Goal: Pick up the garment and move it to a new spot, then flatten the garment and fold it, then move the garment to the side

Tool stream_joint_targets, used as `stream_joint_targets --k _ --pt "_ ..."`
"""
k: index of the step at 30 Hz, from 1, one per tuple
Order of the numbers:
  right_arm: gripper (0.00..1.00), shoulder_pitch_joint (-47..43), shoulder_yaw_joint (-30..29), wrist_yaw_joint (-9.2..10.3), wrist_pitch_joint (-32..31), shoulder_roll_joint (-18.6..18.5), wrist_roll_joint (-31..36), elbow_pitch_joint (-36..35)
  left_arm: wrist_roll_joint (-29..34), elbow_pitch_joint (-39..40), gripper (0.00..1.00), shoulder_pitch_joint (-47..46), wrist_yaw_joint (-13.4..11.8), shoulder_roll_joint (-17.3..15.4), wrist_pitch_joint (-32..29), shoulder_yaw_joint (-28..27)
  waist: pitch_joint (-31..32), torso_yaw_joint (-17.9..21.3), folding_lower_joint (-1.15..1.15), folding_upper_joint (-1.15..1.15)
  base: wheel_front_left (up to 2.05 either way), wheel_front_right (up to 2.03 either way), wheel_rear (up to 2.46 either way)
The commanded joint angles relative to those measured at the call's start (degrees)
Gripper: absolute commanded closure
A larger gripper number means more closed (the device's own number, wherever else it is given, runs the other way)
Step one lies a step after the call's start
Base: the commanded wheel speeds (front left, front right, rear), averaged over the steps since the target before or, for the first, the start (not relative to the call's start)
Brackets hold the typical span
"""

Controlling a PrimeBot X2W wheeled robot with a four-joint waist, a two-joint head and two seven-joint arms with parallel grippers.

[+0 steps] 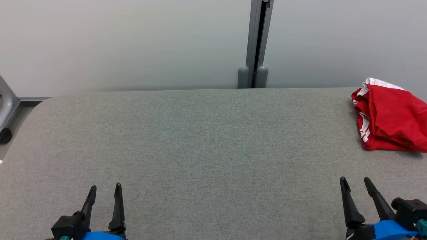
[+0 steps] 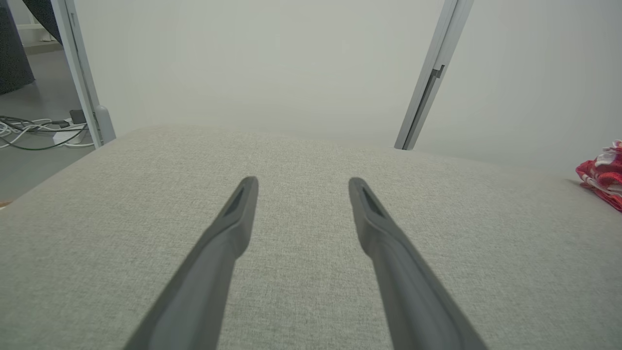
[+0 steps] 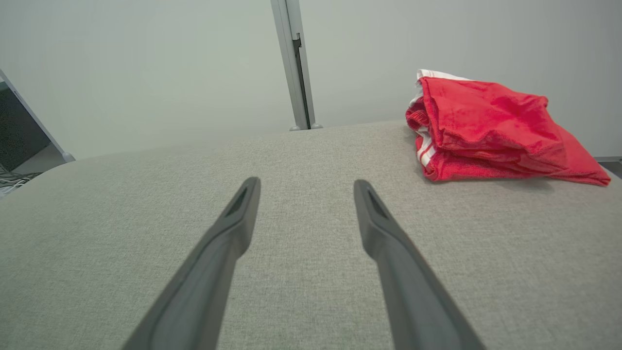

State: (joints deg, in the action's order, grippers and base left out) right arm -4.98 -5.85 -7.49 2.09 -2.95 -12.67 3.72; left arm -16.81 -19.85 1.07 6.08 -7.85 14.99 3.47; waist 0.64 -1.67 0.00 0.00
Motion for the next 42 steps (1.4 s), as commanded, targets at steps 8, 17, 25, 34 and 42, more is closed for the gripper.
stream_joint_targets --k 8,17,25,34,42 --pt "1.00 0.2 -0.1 0.00 -0.4 0.2 -1.9 2.7 -2.0 -1.7 1.00 0.2 0.0 0.8 -1.0 -0.2 -0.1 0.2 0.00 0.00 0.00 0.00 0.00" --pt "1.00 1.5 -0.2 0.00 -1.4 0.2 -10.5 3.5 -10.1 -0.8 1.00 -0.7 0.2 1.3 -3.3 -1.3 -0.1 0.3 0.00 0.00 0.00 0.00 0.00" --pt "1.00 2.5 -0.1 0.00 -2.1 0.1 -18.4 4.1 -17.6 0.1 1.00 -1.5 0.4 1.7 -5.3 -2.2 -0.2 0.4 0.00 0.00 0.00 0.00 0.00" --pt "1.00 3.7 -0.2 0.00 -2.9 0.1 -26.4 4.8 -25.1 0.9 1.00 -2.3 0.5 2.1 -7.3 -3.2 -0.2 0.5 0.00 0.00 0.00 0.00 0.00" --pt "1.00 4.7 -0.2 0.00 -3.6 0.1 -32.8 5.5 -31.2 1.6 1.00 -2.9 0.6 2.4 -9.1 -4.1 -0.3 0.6 0.00 0.00 0.00 0.00 0.00"
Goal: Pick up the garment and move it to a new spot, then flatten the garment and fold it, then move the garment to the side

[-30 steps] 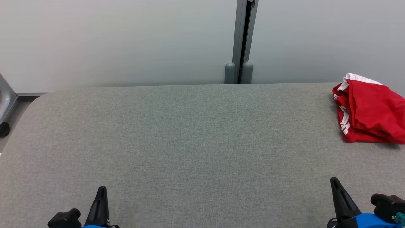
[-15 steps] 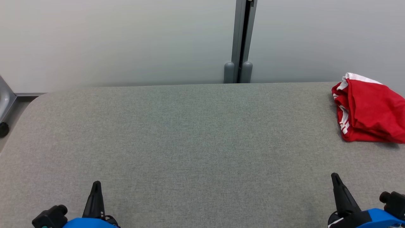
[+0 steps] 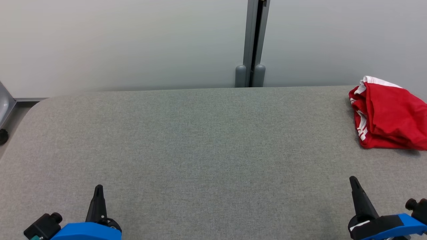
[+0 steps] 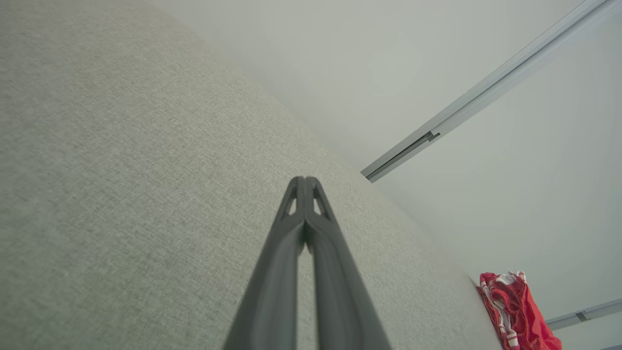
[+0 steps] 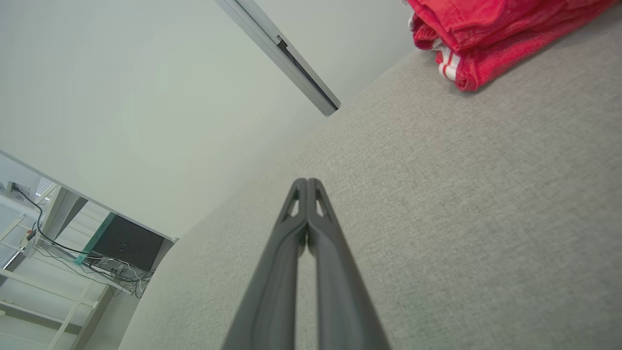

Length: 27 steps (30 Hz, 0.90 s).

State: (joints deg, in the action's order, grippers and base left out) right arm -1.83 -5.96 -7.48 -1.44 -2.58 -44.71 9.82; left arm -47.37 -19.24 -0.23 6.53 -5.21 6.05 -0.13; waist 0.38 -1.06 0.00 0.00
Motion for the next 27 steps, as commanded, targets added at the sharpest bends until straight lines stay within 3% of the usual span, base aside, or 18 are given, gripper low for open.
stream_joint_targets --k 1,27 --pt "1.00 1.6 -0.1 -0.01 -0.1 -0.3 -1.5 -0.6 -1.4 1.0 1.00 -1.7 0.2 -0.2 -0.3 -0.6 0.0 0.0 0.00 0.00 0.00 0.00 0.00" --pt "1.00 4.3 -0.3 -0.02 -2.0 -0.4 -19.0 1.2 -17.9 2.7 1.00 -3.6 0.6 0.8 -5.0 -2.8 -0.2 0.3 0.00 0.00 0.00 0.00 0.00"
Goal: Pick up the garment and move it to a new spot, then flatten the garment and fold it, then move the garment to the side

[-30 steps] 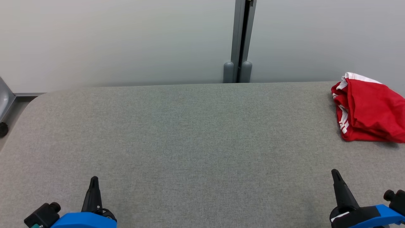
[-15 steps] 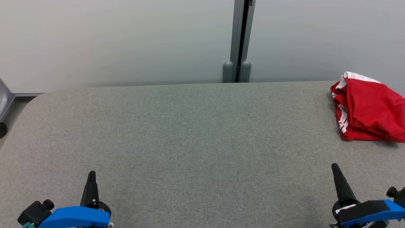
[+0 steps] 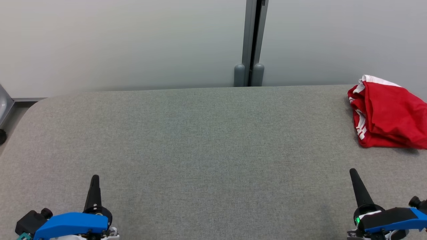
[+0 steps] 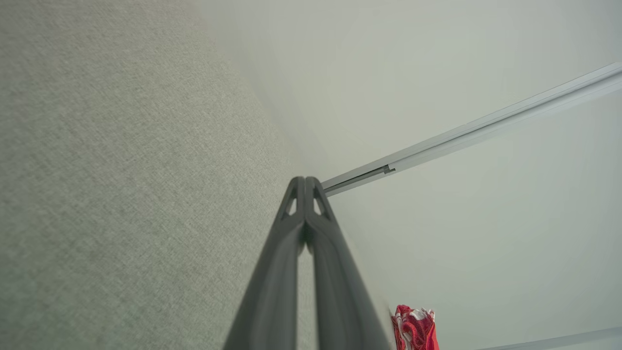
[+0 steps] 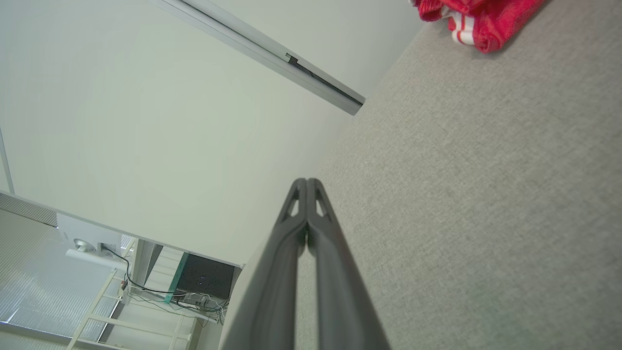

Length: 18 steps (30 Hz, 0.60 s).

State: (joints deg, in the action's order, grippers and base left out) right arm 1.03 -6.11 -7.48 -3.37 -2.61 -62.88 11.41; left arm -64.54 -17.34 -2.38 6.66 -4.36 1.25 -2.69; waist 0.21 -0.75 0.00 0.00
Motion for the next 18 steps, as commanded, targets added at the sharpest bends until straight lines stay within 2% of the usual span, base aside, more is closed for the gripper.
stream_joint_targets --k 1,18 --pt "1.00 1.6 -0.2 -0.02 -0.2 -0.3 -1.4 -0.3 -1.3 0.9 1.00 -1.5 0.5 0.0 -0.4 -0.3 0.0 0.0 0.00 0.00 0.00 0.00 0.00" --pt "1.00 2.9 -0.3 -0.02 -1.2 -0.4 -10.7 0.7 -10.0 1.7 1.00 -2.4 0.6 0.4 -2.9 -1.6 -0.1 0.2 0.00 0.00 0.00 0.00 0.00"
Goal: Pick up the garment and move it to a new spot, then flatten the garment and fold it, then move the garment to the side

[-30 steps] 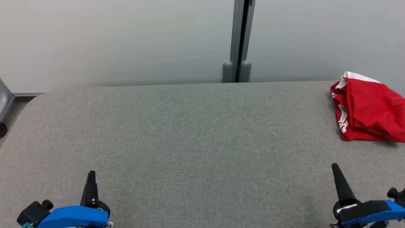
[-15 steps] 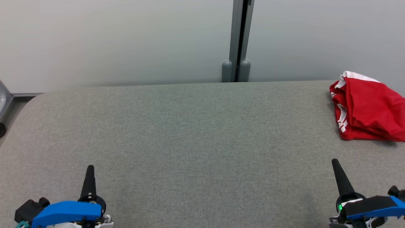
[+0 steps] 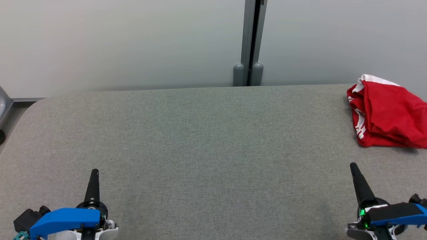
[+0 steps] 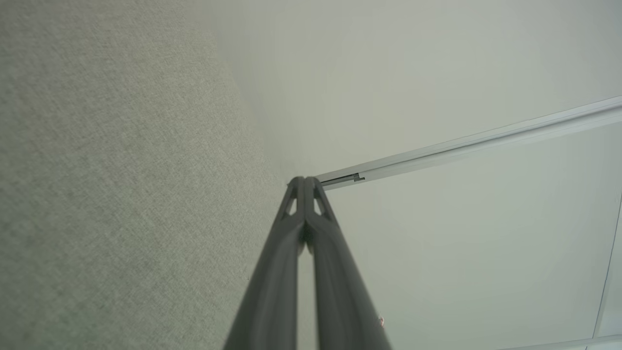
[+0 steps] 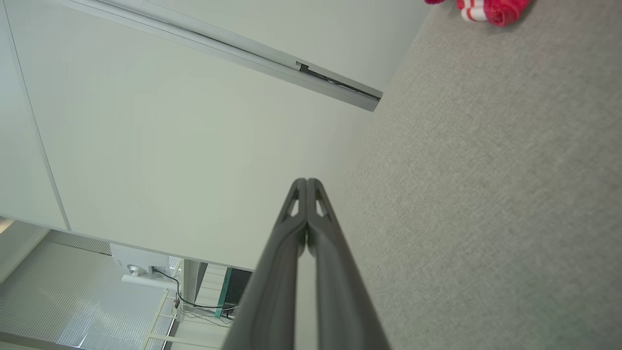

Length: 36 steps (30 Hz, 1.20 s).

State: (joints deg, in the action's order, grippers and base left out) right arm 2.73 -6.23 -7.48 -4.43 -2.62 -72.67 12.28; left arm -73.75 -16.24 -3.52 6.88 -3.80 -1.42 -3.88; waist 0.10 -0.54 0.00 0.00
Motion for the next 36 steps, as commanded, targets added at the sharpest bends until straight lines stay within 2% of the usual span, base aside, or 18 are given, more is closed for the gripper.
stream_joint_targets --k 1,36 --pt "1.00 1.2 -0.2 -0.02 -0.2 -0.4 -1.4 -0.1 -1.3 0.7 1.00 -1.3 0.4 -0.1 -0.3 -0.5 0.0 0.0 0.00 0.00 0.00 0.00 0.00" --pt "1.00 3.4 -0.3 -0.02 -1.8 -0.4 -16.2 1.4 -15.3 2.0 1.00 -2.8 0.8 0.8 -4.3 -2.4 -0.2 0.4 0.00 0.00 0.00 0.00 0.00"
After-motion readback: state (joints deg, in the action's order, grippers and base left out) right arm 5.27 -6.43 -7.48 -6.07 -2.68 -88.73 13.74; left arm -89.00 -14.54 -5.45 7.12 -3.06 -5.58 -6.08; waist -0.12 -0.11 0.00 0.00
